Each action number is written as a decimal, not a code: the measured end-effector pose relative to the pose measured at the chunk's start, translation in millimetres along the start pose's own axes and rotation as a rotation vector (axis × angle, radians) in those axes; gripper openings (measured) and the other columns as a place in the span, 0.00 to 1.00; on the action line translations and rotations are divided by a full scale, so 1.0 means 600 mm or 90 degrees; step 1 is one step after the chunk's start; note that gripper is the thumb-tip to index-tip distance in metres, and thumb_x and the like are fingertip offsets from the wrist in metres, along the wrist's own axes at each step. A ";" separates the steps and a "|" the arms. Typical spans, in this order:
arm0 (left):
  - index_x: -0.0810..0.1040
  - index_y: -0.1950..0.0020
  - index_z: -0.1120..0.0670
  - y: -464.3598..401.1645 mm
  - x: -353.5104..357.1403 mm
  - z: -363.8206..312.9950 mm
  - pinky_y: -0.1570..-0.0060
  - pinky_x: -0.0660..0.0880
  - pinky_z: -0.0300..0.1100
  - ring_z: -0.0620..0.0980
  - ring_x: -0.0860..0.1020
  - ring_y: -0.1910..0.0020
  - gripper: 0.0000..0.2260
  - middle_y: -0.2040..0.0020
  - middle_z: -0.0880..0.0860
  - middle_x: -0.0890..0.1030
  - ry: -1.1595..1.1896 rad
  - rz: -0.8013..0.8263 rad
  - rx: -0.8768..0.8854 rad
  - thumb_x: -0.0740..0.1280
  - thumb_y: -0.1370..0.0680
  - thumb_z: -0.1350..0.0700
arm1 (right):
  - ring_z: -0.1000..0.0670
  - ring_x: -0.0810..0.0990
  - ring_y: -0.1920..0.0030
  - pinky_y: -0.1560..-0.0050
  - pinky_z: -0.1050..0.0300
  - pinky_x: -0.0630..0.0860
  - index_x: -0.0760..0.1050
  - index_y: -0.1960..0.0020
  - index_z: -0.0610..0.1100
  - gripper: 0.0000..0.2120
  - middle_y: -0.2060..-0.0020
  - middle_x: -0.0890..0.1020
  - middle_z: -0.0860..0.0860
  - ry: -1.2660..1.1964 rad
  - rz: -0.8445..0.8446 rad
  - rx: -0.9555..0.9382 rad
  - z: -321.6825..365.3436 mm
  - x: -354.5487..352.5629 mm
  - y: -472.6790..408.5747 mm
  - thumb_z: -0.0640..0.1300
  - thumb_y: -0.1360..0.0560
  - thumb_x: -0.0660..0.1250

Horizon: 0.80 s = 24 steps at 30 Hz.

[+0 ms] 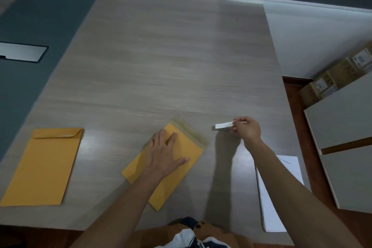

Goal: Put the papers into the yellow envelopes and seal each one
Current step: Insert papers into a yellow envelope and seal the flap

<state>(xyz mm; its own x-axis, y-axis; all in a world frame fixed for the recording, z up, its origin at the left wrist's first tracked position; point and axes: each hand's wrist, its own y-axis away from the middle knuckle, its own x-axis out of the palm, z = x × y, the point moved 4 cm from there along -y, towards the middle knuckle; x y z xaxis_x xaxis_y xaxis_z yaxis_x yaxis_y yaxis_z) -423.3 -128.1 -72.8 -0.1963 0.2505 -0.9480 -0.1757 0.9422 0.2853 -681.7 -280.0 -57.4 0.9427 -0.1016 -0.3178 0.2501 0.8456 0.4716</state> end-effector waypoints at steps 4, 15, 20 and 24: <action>0.52 0.21 0.49 -0.011 -0.010 -0.002 0.33 0.60 0.49 0.58 0.62 0.30 0.43 0.29 0.59 0.62 -0.043 -0.033 -0.033 0.54 0.28 0.26 | 0.51 0.77 0.76 0.58 0.48 0.83 0.75 0.62 0.41 0.08 0.65 0.78 0.43 -0.036 -0.073 0.067 -0.014 -0.040 -0.033 0.31 0.27 0.67; 0.66 0.26 0.52 -0.027 -0.017 0.016 0.42 0.69 0.46 0.55 0.68 0.40 0.27 0.38 0.56 0.68 0.095 -0.061 -0.021 0.63 0.23 0.44 | 0.44 0.82 0.48 0.42 0.54 0.76 0.79 0.42 0.42 0.19 0.46 0.81 0.45 0.186 -0.152 -0.057 -0.002 -0.040 -0.033 0.40 0.32 0.73; 0.66 0.29 0.54 -0.054 -0.045 0.040 0.49 0.76 0.48 0.54 0.70 0.40 0.31 0.37 0.54 0.65 0.205 -0.061 -0.056 0.75 0.28 0.50 | 0.47 0.76 0.42 0.42 0.55 0.72 0.76 0.37 0.44 0.26 0.41 0.77 0.46 0.337 0.045 -0.313 0.017 0.065 0.051 0.48 0.33 0.77; 0.57 0.23 0.53 -0.080 -0.059 0.038 0.31 0.65 0.50 0.56 0.61 0.27 0.44 0.25 0.55 0.62 0.119 -0.071 0.059 0.78 0.32 0.48 | 0.47 0.67 0.33 0.34 0.53 0.65 0.65 0.27 0.48 0.41 0.32 0.72 0.50 0.507 0.216 -0.412 0.026 0.145 0.095 0.51 0.35 0.79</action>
<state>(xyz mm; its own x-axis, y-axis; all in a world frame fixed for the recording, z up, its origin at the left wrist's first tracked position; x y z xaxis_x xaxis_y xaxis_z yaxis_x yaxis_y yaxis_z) -386.2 -177.0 -56.0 -0.3581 0.1064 -0.9276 -0.1185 0.9803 0.1582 -581.9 -249.1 -45.5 0.4678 0.3623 -0.8062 -0.3812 0.9056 0.1858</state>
